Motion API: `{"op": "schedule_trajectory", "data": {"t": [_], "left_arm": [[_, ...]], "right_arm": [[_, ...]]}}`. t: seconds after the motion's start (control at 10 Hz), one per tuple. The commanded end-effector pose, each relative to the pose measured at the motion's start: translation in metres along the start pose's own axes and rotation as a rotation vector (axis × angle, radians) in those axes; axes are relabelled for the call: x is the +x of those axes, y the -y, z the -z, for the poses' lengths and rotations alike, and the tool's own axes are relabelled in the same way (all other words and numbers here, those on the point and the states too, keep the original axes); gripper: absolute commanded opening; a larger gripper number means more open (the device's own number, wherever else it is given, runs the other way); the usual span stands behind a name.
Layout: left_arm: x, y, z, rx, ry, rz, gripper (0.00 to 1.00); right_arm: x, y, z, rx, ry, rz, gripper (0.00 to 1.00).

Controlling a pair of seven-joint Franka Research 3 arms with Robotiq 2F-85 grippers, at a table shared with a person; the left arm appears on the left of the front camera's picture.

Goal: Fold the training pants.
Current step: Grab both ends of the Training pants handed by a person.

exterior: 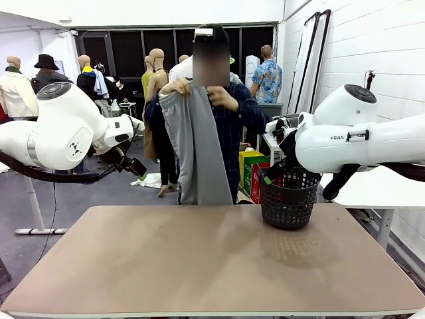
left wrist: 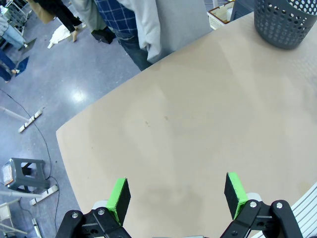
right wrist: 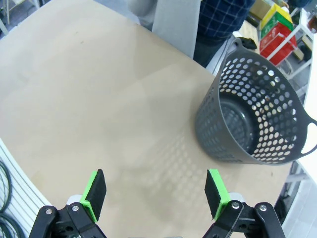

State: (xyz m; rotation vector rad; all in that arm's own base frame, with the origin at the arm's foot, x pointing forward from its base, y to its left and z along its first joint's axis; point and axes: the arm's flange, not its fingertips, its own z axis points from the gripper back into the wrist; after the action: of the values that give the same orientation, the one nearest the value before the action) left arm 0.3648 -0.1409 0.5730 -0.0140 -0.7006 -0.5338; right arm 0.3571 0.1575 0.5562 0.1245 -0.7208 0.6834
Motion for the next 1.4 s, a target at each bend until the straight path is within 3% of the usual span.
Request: {"op": "schedule_trajectory", "data": {"t": [0.0, 1.3], "left_arm": [[0.0001, 0.0002, -0.0005, -0.001, 0.002, 0.001, 1.00], [0.0001, 0.0002, -0.0005, -0.001, 0.002, 0.001, 1.00]], "right_arm": [[0.0006, 0.0000, -0.0007, 0.000, 0.002, 0.004, 1.00], [0.0006, 0.0000, -0.0007, 0.000, 0.002, 0.004, 1.00]]}}
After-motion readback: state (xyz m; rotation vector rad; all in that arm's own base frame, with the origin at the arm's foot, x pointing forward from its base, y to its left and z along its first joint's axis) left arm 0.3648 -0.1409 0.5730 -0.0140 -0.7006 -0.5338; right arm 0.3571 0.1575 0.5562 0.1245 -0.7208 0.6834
